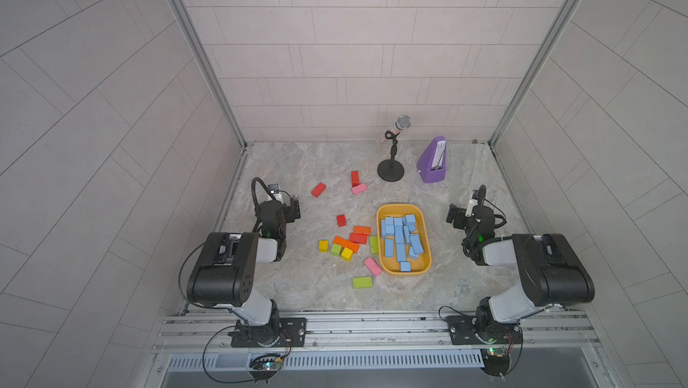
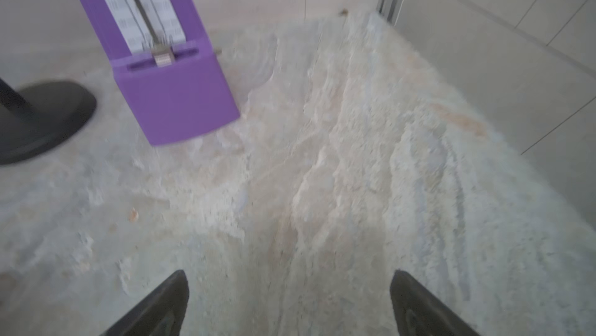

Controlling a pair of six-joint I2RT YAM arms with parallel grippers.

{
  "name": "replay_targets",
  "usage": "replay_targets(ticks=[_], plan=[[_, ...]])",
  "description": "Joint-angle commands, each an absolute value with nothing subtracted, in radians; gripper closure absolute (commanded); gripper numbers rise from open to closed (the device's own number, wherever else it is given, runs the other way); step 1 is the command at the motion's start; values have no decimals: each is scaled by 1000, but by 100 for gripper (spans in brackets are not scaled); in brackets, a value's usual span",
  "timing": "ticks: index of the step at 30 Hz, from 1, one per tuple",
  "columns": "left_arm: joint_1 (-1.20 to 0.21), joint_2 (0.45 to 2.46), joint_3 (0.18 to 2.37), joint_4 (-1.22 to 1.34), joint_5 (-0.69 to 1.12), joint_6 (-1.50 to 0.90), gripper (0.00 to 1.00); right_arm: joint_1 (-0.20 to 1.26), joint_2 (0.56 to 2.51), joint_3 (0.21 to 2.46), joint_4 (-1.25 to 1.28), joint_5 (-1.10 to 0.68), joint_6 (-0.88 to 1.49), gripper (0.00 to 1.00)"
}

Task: Pick out the blue building blocks
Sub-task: Reset both arms

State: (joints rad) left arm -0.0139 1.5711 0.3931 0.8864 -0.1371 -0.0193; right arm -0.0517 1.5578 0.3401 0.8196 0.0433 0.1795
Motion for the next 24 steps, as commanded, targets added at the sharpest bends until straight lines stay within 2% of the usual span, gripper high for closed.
replay_targets(ticks=[1,2,4,7,10,12,15,17,24], plan=[[-18,1572,387,916,-164,-29,0,-26,1561,366,943,81,106,0],[-18,1574,387,919,-163,-29,0,-25,1582,351,1009,81,109,1],[-18,1571,385,920,-163,-29,0,-24,1530,393,835,88,107,1],[-19,1573,388,919,-164,-28,0,-20,1578,357,990,93,105,0],[-18,1572,385,921,-161,-28,0,-9,1541,385,875,88,89,1],[-19,1574,393,911,-137,-19,0,0,1571,366,960,92,81,0],[-19,1573,397,902,-121,-12,0,0,1551,383,893,99,86,1],[-19,1574,397,900,-121,-12,0,0,1572,368,958,98,82,0],[-18,1575,397,902,-121,-12,0,0,1561,373,934,99,85,1]])
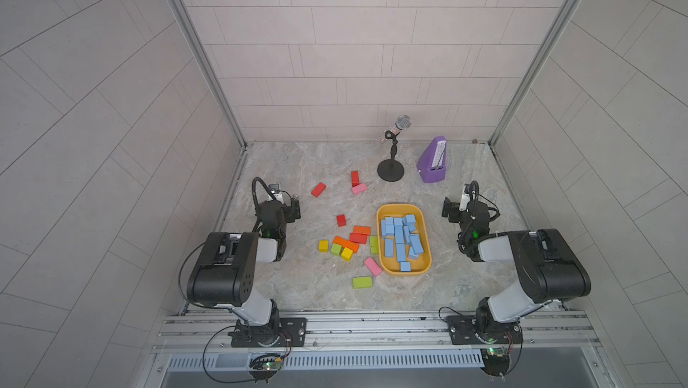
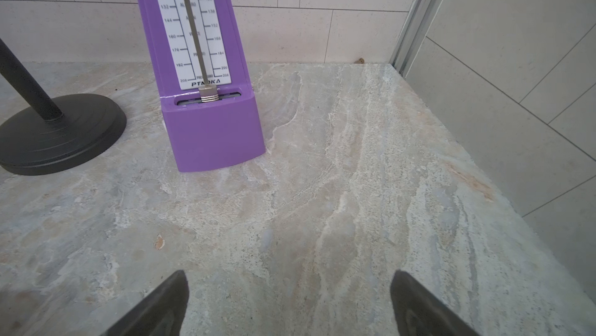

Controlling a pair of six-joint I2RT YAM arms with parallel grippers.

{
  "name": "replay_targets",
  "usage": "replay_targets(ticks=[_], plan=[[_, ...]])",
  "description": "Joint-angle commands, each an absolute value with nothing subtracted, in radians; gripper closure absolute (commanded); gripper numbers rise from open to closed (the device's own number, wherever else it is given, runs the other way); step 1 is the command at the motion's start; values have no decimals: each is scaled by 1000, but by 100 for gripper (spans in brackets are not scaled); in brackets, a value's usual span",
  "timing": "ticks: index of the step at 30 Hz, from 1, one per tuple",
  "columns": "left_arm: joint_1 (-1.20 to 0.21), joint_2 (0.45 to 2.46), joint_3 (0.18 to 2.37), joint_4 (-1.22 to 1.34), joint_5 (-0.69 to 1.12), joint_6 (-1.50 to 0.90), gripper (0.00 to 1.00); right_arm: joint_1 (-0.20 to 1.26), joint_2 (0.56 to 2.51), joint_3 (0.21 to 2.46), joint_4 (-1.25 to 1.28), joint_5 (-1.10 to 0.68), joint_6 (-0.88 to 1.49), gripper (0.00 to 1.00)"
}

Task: Pick out the blue building blocks
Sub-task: Reset both arms

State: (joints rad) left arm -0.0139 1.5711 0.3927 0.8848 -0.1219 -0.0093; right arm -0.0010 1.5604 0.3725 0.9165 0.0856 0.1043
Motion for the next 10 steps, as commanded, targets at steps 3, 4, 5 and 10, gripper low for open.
replay_targets(ticks=[3,4,5,10], plan=[[-19,1575,397,900,-121,-12,0,0,1562,375,927,98,84,1],[-18,1577,398,899,-121,-17,0,0,1565,373,940,98,84,1],[-14,1580,400,901,-120,-24,0,0,1566,371,943,98,84,1],[-15,1574,392,912,-125,-18,0,0,1563,373,934,98,83,1]])
